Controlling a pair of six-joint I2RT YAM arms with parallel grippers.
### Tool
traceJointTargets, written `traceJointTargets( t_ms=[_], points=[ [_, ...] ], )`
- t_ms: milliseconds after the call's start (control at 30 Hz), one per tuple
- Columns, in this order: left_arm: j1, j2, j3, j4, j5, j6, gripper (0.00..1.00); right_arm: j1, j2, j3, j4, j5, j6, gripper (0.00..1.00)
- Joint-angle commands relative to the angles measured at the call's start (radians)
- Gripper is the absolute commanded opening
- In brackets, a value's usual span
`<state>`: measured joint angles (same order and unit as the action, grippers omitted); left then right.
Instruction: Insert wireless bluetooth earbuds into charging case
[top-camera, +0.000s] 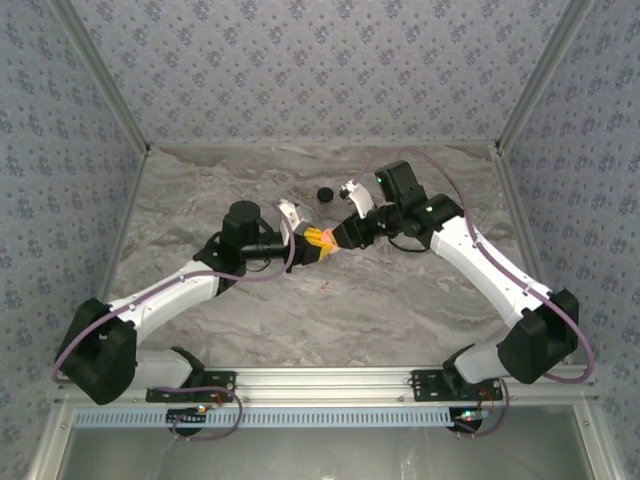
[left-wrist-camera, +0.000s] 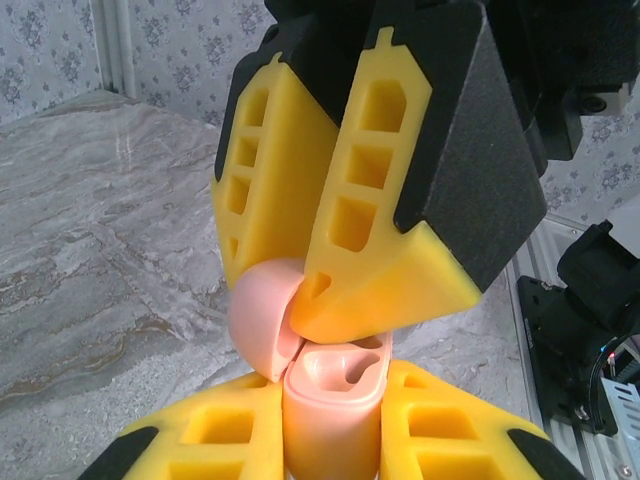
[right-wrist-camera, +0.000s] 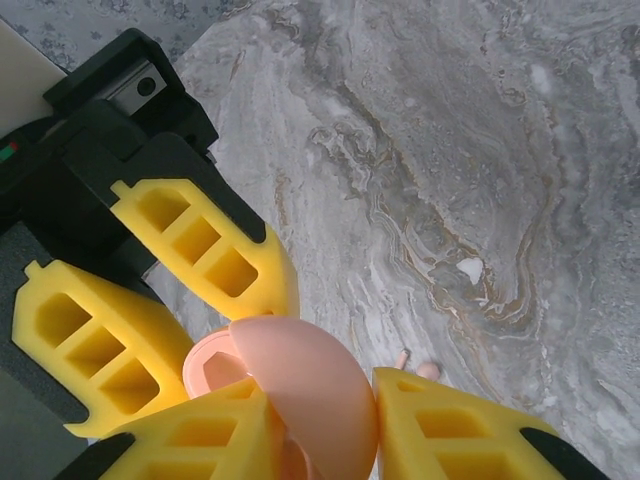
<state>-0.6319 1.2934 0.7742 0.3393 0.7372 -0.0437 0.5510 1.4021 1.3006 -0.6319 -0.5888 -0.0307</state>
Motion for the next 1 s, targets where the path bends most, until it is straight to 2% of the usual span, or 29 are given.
traceJointTargets(
  t_ms=[0, 367, 433, 567, 700, 967],
  points=[
    [-0.010, 0.010, 0.056, 0.067, -0.020, -0.021, 0.22, 0.009, -0.030, 0.001, -0.014, -0.037, 0.017, 0.28],
    [-0.009, 0.019, 0.065, 0.052, -0.035, -0.043, 0.36, 0.002, -0.057, -0.013, -0.003, -0.034, 0.023, 0.28],
    [-0.009, 0.024, 0.066, 0.050, -0.030, -0.047, 0.35, 0.001, -0.057, -0.015, -0.002, -0.034, 0.023, 0.28],
    [-0.009, 0.033, 0.077, 0.036, -0.015, -0.042, 0.25, -0.001, -0.058, -0.020, -0.001, -0.029, 0.027, 0.28],
    [-0.008, 0.033, 0.078, 0.024, -0.016, -0.032, 0.31, -0.010, -0.065, -0.021, 0.003, -0.028, 0.032, 0.28],
    [-0.008, 0.034, 0.085, -0.004, 0.032, -0.007, 0.32, -0.026, -0.074, -0.024, 0.001, -0.039, 0.039, 0.28]
  ],
)
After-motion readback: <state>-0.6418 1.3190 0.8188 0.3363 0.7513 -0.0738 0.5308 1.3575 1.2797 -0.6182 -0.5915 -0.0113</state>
